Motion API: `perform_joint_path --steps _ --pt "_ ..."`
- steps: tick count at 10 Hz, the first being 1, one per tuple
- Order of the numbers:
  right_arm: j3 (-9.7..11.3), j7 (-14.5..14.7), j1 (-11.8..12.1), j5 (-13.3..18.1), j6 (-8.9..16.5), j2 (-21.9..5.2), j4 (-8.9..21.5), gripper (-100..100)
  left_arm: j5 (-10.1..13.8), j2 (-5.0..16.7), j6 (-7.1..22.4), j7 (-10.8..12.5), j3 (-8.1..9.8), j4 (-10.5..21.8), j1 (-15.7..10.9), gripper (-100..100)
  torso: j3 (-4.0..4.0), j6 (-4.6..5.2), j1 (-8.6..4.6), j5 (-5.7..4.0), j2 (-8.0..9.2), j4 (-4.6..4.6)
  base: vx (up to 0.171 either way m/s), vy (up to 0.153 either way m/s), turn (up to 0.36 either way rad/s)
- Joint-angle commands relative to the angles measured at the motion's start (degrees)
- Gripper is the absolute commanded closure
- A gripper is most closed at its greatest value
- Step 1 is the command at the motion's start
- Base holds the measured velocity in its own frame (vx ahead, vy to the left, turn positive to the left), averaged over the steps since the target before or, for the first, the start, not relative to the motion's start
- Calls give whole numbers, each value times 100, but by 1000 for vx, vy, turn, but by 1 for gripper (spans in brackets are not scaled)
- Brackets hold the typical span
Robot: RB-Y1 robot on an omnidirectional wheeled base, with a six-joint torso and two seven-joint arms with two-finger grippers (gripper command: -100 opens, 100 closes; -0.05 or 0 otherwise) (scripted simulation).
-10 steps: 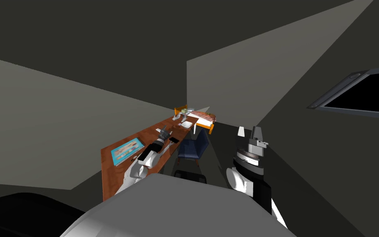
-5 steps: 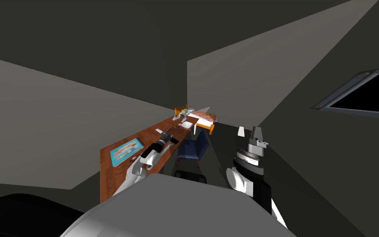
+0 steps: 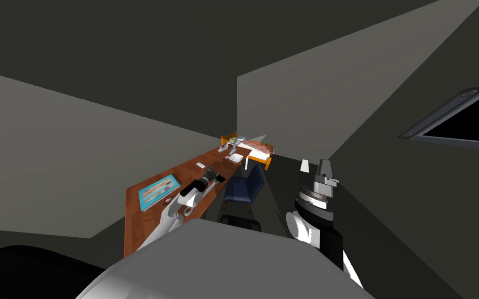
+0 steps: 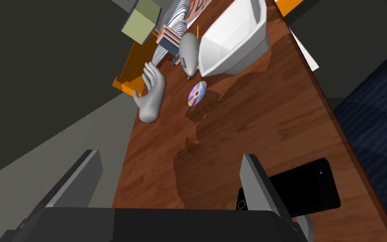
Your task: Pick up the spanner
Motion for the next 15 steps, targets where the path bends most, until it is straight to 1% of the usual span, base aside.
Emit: perform_joint_path --steps 1,2,3,4,5,6,7,8,9,10,11,12,13,14,15 --pt "0 0 0 0 0 0 0 0 27 7 233 92 -24 95 -40 -100 0 0 0 0 0 0 35 -14 13" --pt "0 0 0 0 0 0 0 0 139 113 427 271 -48 290 -115 -100 0 1 -1 0 0 0 36 -16 26" --pt "0 0 0 0 0 0 0 0 139 113 534 271 -48 290 -115 -100 -1 0 -1 0 -2 -1 28 -16 9" --pt "0 0 0 0 0 0 0 0 251 223 680 449 -73 489 -191 -100 0 0 -1 0 1 0 30 -14 24" --pt "0 0 0 0 0 0 0 0 251 223 813 449 -73 489 -191 -100 0 0 1 0 0 0 26 -14 10" --pt "0 0 0 0 0 0 0 0 251 223 835 449 -73 489 -191 -100 1 0 0 0 2 0 12 -6 -1" --pt "0 0 0 0 0 0 0 0 362 334 1048 625 -98 692 -268 -100 4 1 1 0 7 1 16 -10 23" --pt "0 0 0 0 0 0 0 0 362 334 1133 625 -98 692 -268 -100 3 0 2 0 6 1 22 -11 14" --pt "0 0 0 0 0 0 0 0 471 446 1371 799 -123 896 -344 -100 3 0 1 0 5 1 34 -16 14" --pt "0 0 0 0 0 0 0 0 471 446 1428 799 -123 896 -344 -100 0 0 0 0 1 0 30 -18 15" --pt "0 0 0 0 0 0 0 0 577 558 1662 969 -147 1100 -420 -100 1 0 -2 -1 2 0 37 -25 26" --pt "0 0 0 0 0 0 0 0 577 558 1719 969 -147 1100 -420 -100 -1 1 -3 -1 -2 0 28 -17 11" --pt "0 0 0 0 0 0 0 0 681 667 1954 1135 -170 1303 -495 -100 1 0 -1 -1 2 0 34 -14 21" --pt "0 0 0 0 0 0 0 0 681 667 2003 1135 -170 1303 -495 -100 1 -1 0 0 1 0 26 -12 16" --pt "0 0 0 0 0 0 0 0 782 774 2231 1296 -193 1502 -568 -100 1 1 0 0 2 0 25 -14 22"
